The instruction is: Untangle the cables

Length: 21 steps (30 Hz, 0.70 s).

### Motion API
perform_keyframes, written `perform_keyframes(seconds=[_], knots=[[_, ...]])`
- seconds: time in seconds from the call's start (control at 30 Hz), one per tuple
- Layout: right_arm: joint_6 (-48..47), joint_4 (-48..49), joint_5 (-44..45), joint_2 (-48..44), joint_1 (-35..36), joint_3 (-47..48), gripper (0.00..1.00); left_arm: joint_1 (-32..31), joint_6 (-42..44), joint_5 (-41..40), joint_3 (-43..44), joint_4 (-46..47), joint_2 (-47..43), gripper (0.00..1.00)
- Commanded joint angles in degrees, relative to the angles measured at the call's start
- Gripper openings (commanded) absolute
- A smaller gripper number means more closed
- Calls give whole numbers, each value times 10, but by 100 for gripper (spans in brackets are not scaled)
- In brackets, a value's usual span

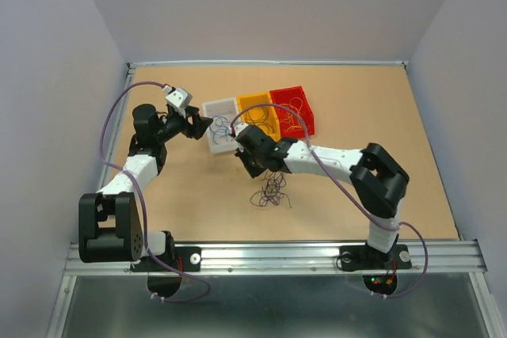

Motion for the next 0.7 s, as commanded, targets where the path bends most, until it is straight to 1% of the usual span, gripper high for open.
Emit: perform_keyframes(seconds=[0.0, 0.03, 0.07, 0.17, 0.2, 0.23, 0.3, 0.37, 0.47, 0.5, 0.6, 0.63, 0.67], knots=[[-23, 84, -116, -123, 6, -47, 0, 1, 9, 2, 8, 12, -15, 72], [-26, 108, -125, -166, 6, -70, 1, 1, 10, 1, 8, 11, -15, 72], [-26, 116, -136, -187, 6, -82, 0, 1, 9, 1, 9, 10, -15, 72], [-23, 139, -132, -270, 6, -101, 1, 1, 10, 0, 9, 10, -16, 72], [-16, 141, -111, -291, 6, -100, 1, 1, 10, 0, 9, 10, -17, 72], [-13, 145, -68, -323, 5, -91, 0, 1, 9, 2, 11, 10, -15, 72], [-12, 147, -22, -348, 6, -76, 1, 1, 9, 3, 11, 8, -13, 72], [-10, 149, 43, -365, 5, -39, 1, 1, 9, 4, 12, 6, -14, 72], [-21, 146, 88, -358, 5, 10, 0, 1, 9, 5, 11, 5, -19, 72], [-26, 147, 98, -354, 5, 45, 1, 1, 9, 5, 11, 5, -19, 72], [-37, 145, 149, -341, 5, 104, 0, 0, 9, 6, 8, 4, -25, 72], [-44, 145, 165, -334, 5, 148, 0, 1, 10, 8, 7, 4, -27, 72], [-48, 146, 165, -331, 4, 169, 1, 1, 10, 8, 7, 4, -26, 72]])
